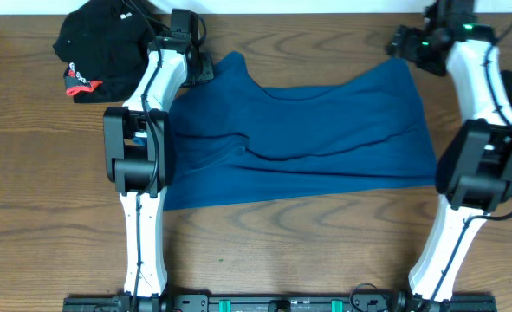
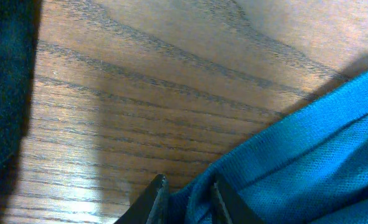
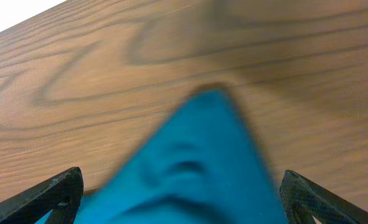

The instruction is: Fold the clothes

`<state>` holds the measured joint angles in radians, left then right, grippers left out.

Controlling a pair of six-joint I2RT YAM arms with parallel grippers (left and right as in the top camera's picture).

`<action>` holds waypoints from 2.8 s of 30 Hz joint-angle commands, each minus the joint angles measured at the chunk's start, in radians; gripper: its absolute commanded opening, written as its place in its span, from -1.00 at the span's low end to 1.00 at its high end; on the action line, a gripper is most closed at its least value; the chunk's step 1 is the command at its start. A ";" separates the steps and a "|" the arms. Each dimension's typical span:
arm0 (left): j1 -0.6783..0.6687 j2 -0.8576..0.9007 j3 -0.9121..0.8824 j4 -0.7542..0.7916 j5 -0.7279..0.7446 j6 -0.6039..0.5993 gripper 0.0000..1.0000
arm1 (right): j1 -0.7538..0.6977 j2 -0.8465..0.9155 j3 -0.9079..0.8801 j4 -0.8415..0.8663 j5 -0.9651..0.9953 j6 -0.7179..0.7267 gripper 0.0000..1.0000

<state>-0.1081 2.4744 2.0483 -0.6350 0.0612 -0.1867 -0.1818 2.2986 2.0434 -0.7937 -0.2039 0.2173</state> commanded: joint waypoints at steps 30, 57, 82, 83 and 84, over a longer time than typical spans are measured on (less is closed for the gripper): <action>0.000 0.025 0.011 -0.014 -0.001 -0.003 -0.51 | 0.027 0.174 0.008 0.193 -0.104 -0.260 0.98; 0.000 0.025 0.011 -0.015 -0.001 -0.002 -0.51 | 0.036 0.205 0.008 0.164 -0.011 -0.274 0.78; 0.000 0.022 0.011 -0.020 -0.001 -0.002 -0.63 | 0.026 0.189 0.009 0.149 0.045 -0.229 -0.58; 0.000 0.020 0.011 -0.023 -0.001 -0.002 -0.63 | 0.025 0.183 0.009 0.146 0.048 -0.229 -0.76; 0.000 0.016 0.011 -0.029 -0.001 -0.002 -0.63 | 0.024 0.177 0.010 0.142 0.052 -0.229 -0.86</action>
<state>-0.1085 2.4744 2.0487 -0.6415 0.0677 -0.1867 -0.1448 2.4920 2.0449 -0.6430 -0.1715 -0.0292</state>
